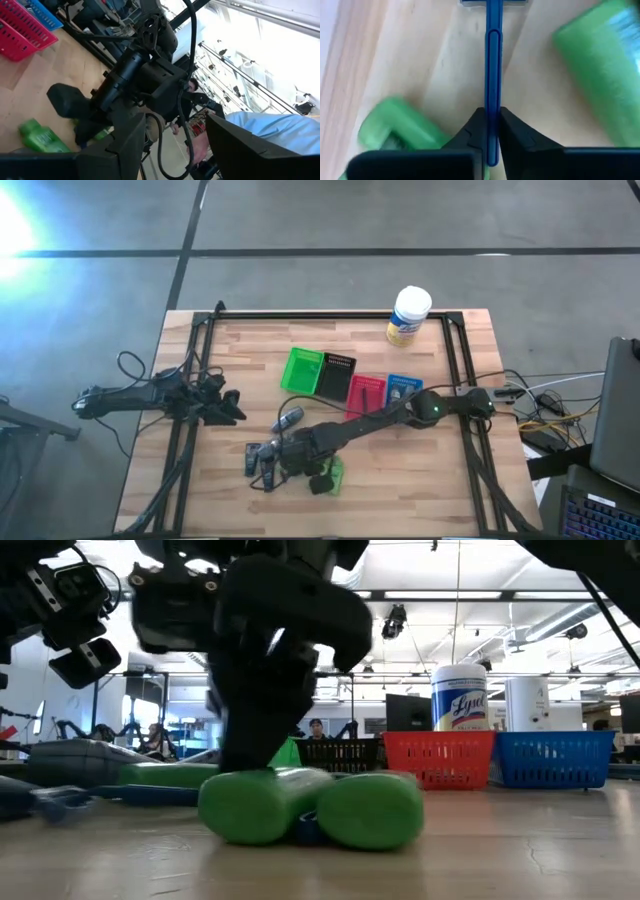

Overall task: Pick & Place Travel size toiletries
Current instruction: Put the razor into the red bin

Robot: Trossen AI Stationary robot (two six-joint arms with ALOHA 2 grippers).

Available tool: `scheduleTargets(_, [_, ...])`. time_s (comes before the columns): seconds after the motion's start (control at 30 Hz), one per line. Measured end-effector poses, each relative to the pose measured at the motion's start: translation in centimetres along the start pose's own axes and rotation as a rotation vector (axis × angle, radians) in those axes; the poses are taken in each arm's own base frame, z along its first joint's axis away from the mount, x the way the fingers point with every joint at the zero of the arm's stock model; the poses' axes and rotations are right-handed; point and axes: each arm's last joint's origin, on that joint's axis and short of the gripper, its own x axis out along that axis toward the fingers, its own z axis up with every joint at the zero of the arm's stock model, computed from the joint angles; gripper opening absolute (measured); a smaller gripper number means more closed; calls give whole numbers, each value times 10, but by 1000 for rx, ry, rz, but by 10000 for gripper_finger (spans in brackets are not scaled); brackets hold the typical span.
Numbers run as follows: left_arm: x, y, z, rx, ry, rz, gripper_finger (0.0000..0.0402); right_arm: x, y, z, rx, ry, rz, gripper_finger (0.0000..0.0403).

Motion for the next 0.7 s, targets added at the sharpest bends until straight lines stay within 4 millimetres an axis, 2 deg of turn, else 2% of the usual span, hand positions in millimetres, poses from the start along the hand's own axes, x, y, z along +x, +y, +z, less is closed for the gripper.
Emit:
scheduleTargets(0.1, [0,0,0,0,0,1,213,-15,4,-8,50,78,2,23])
scheduleTargets(0.2, [0,0,0,20,-12,11,213,-49,10,-14,118,109,-3,24])
scheduleTargets(0.27, [0,1,1,31,-22,18,213,-76,14,-18,227,105,-30,24])
scheduleTargets(0.37, [0,1,1,48,-31,24,213,-107,13,-26,484,80,-138,24])
scheduleTargets(0.5, [0,1,1,53,-33,24,213,-134,4,-44,982,36,-332,24])
scheduleTargets(0.6, [0,1,1,53,-34,24,213,-140,-2,-62,1306,4,-426,24])
scheduleTargets(0.7, [0,1,1,46,-35,24,213,-138,-3,-82,1560,-22,-507,24])
